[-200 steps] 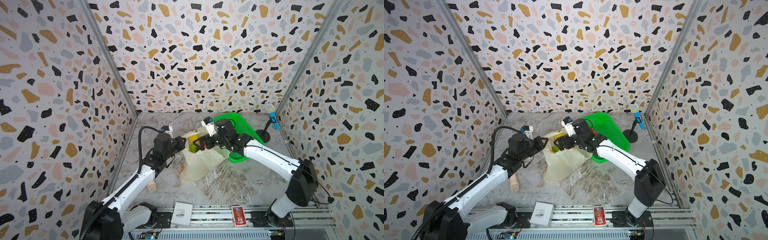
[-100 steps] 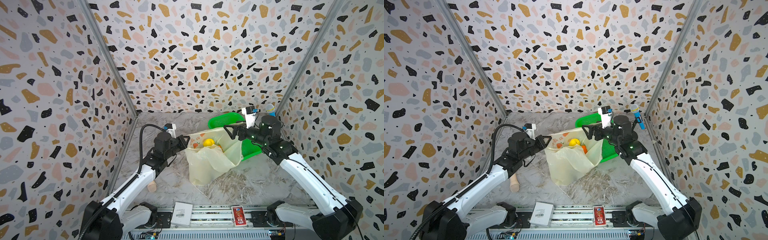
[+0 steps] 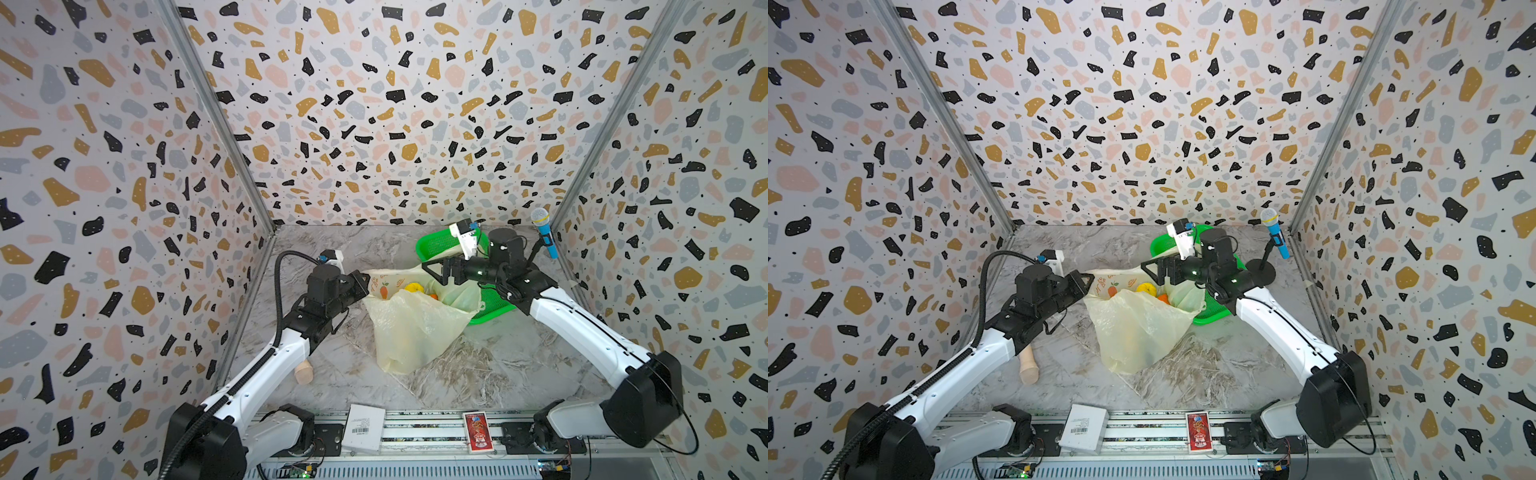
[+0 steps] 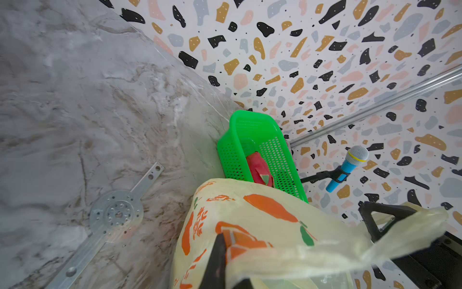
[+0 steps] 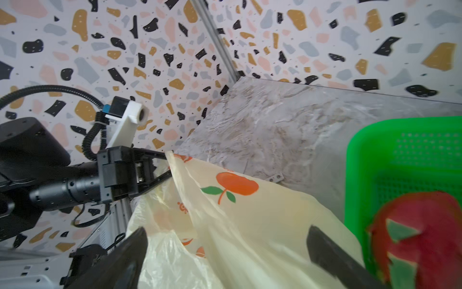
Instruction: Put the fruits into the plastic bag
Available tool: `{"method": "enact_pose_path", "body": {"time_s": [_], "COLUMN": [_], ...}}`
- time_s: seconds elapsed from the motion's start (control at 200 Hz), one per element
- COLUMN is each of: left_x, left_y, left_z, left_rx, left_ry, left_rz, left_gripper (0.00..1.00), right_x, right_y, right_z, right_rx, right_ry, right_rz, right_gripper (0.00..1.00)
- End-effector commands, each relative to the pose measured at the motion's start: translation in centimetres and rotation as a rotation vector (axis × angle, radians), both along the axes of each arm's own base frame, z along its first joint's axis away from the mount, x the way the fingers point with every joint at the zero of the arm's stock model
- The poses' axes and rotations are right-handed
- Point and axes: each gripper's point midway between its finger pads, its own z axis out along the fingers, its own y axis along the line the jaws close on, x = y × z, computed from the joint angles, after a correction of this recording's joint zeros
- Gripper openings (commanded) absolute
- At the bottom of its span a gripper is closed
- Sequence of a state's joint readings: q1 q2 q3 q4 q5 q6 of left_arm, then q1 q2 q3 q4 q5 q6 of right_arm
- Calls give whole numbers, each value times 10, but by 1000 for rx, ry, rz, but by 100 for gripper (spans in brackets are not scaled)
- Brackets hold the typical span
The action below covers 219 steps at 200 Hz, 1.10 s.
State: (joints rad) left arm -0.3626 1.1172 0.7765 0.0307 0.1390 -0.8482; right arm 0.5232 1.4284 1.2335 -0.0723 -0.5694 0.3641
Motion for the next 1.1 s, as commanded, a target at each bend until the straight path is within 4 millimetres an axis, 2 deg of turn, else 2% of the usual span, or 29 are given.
{"method": "enact_pose_path", "body": {"time_s": [0.0,0.075,0.17,0.345,0.481,0.611,0.706,0.801,0.846,0.911,0.976,1.091], "left_x": [3,3,4,7,9,9,9,9,10,11,11,11], "left_y": [14,15,13,9,4,3,4,5,4,3,2,1], "left_z": [25,25,22,20,19,21,23,22,21,21,21,23], "left_rx": [21,27,27,2,-11,-12,-8,-6,-6,-7,-11,-15], "left_ry": [-77,-79,-69,-66,-58,-63,-69,-67,-67,-65,-68,-74], "left_rz": [66,67,61,50,34,28,33,34,34,30,27,22], "left_gripper": [0,0,0,0,0,0,0,0,0,0,0,0], "right_x": [-13,-24,-40,-60,-61,-62,-66,-78,-83,-88,-92,-98], "right_y": [23,35,35,5,-21,-36,-43,-42,-42,-39,-34,-12], "right_z": [14,10,4,9,0,-13,-7,7,7,-2,-19,-37], "right_rx": [7,-12,-58,-96,-131,-181,-186,-155,-148,-156,-172,-189], "right_ry": [15,66,99,78,141,190,169,141,147,173,209,210], "right_rz": [117,184,221,159,92,62,69,121,136,150,165,204], "right_gripper": [99,99,99,99,99,99,100,100,99,98,96,96]}}
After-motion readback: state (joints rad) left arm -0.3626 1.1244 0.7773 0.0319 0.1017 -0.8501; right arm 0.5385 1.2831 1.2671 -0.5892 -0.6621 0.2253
